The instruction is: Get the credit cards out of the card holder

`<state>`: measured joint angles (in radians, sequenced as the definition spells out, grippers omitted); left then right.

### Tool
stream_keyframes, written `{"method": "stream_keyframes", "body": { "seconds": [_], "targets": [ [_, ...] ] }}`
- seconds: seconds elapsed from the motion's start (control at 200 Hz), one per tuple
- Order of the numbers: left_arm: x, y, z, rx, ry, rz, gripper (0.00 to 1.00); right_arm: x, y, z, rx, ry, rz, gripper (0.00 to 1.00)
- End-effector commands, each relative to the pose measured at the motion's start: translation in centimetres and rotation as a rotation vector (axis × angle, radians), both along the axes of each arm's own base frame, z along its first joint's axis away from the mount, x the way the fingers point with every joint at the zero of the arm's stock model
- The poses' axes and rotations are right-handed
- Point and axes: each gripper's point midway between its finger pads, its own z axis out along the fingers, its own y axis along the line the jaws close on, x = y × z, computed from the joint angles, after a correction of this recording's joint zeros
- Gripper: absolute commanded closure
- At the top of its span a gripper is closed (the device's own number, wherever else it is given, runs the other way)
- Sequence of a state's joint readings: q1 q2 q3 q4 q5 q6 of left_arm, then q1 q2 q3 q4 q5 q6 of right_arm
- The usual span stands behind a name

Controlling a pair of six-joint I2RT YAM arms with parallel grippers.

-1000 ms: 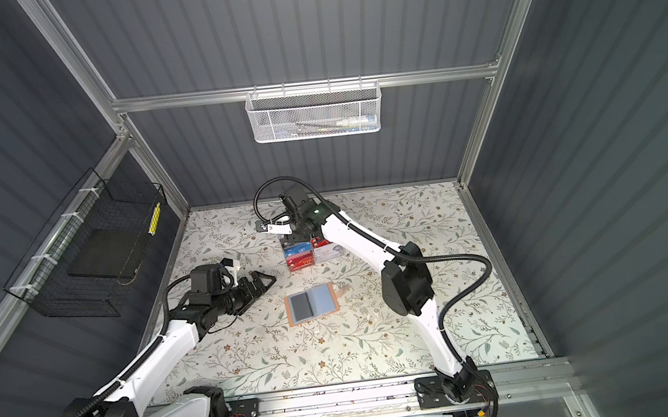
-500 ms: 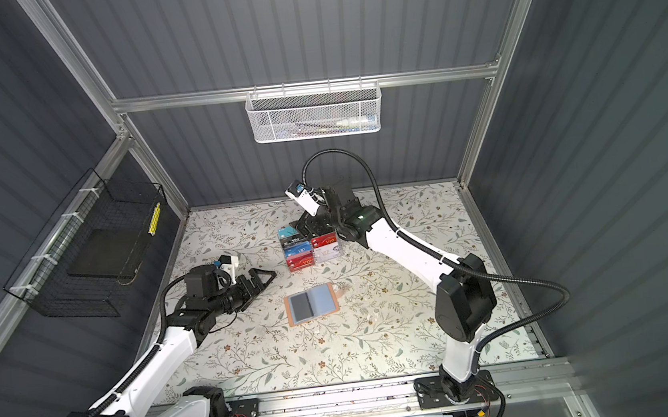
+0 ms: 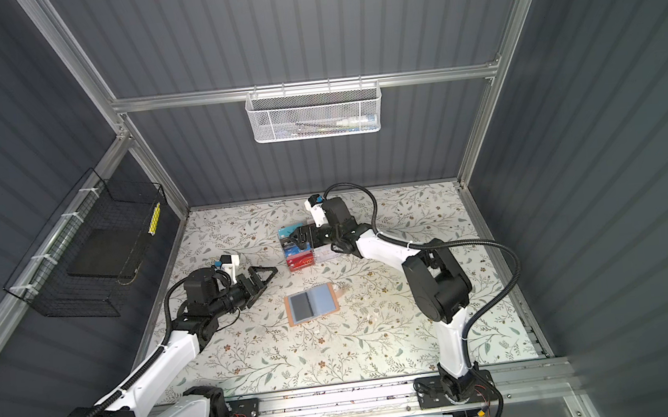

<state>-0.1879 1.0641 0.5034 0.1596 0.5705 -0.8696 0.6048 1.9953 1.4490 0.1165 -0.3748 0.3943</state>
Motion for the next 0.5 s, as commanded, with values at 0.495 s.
{"method": "stream_keyframes", "body": {
  "seconds": [0.495],
  "targets": [
    [-0.4, 0.1, -0.6, 0.002, 0.013, -0.007, 0.00, 0.0, 2.7, -2.1, 0.083, 0.088, 0.029, 0.01]
  ]
}}
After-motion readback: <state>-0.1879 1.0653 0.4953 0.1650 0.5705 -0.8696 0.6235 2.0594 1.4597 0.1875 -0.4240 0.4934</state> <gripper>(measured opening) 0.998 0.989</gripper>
